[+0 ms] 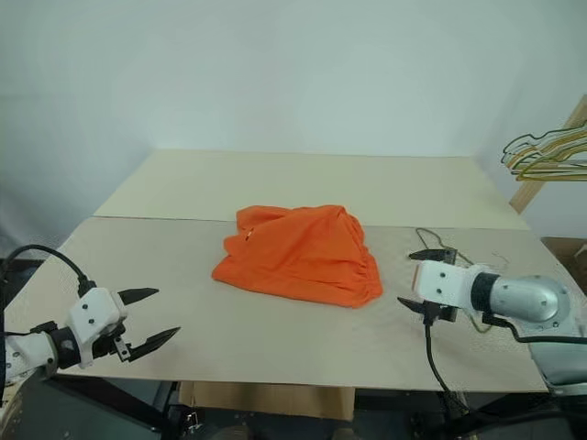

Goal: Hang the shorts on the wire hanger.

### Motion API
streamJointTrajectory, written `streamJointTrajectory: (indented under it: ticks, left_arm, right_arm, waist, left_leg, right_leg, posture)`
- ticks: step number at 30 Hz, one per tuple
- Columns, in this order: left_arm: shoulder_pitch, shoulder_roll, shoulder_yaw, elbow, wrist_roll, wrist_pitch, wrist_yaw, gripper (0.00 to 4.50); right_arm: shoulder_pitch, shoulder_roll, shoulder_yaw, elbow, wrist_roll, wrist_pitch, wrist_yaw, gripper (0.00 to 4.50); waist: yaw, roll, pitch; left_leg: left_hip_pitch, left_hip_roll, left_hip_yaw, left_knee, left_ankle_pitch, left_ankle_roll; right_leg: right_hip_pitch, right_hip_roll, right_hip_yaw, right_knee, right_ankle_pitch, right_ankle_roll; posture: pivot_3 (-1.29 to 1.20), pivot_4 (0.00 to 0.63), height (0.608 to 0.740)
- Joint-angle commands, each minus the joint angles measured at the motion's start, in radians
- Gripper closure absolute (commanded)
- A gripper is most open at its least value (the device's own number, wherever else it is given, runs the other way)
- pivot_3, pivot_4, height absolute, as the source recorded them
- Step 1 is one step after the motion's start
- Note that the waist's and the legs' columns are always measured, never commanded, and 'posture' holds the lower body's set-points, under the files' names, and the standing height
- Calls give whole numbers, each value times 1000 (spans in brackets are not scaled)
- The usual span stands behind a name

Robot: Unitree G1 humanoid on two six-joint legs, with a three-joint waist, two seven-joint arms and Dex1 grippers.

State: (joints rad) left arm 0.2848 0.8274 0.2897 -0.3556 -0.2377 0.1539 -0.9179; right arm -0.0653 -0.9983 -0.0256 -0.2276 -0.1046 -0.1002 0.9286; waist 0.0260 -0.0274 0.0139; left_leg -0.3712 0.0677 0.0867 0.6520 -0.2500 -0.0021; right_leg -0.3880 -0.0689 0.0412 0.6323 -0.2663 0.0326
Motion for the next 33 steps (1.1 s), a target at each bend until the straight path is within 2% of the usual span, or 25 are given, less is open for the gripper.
streamJointTrajectory:
  ticks: [1, 6, 11, 18, 21, 24, 30, 33]
  left_arm:
    - [-60, 15, -22, 15, 12, -32, -7, 18]
    - [-100, 4, -56, 39, 25, -45, -2, 18]
    - [-108, -4, -76, 42, 34, -54, 2, 18]
    - [-78, -15, -65, 32, 40, -62, 17, 18]
    - [-65, -19, -66, 26, 43, -64, 23, 18]
    - [-62, -22, -69, 25, 45, -66, 27, 0]
    - [-95, -21, -100, 70, 79, -102, 27, 0]
    - [-161, -4, -150, 154, 145, -187, 19, 0]
  right_arm:
    - [-52, 35, 77, 26, -151, -134, -103, 0]
    - [-146, 92, 193, 185, -381, -250, -271, 0]
    - [-232, 136, 271, 344, -487, -326, -376, 0]
    - [-303, 205, 327, 473, -519, -367, -442, 0]
    - [-324, 227, 343, 503, -505, -374, -426, 0]
    - [-340, 244, 350, 537, -507, -366, -431, 565]
    - [-344, 262, 365, 570, -505, -360, -429, 2603]
    - [-339, 262, 369, 570, -509, -363, -432, 3667]
  waist:
    - [-10, 0, 0]
    - [-28, 0, 0]
    - [-44, 0, 0]
    - [-46, 0, 1]
    - [-44, 0, 0]
    - [-43, 0, 0]
    - [-41, 0, 1]
    - [-40, 0, 1]
  left_leg:
    - [0, 0, 0, 0, 0, 0]
    - [0, 0, 1, 0, 0, -1]
    - [-1, 0, 1, 0, 0, -1]
    - [0, 0, 1, 0, 0, 0]
    - [1, 0, 1, 0, 0, 0]
    - [1, 0, 1, 0, 0, 0]
    - [2, 0, 1, 1, 0, 0]
    - [3, 0, 1, 2, 1, -1]
  right_leg:
    - [0, 0, 0, 0, 0, 0]
    - [0, 0, 1, 0, 0, 0]
    - [-1, 0, 1, 0, 0, 0]
    - [0, 0, 2, 2, 0, 0]
    - [0, 0, 2, 2, 0, 0]
    - [0, 0, 2, 3, 0, 0]
    - [0, 0, 2, 7, 0, 0]
    - [0, 0, 2, 9, 0, -1]
  posture:
    - [31, 0, 740]
    - [13, 0, 740]
    - [21, 0, 740]
    - [38, 0, 740]
    - [44, 0, 740]
    - [50, 0, 740]
    - [60, 0, 740]
    - [64, 0, 740]
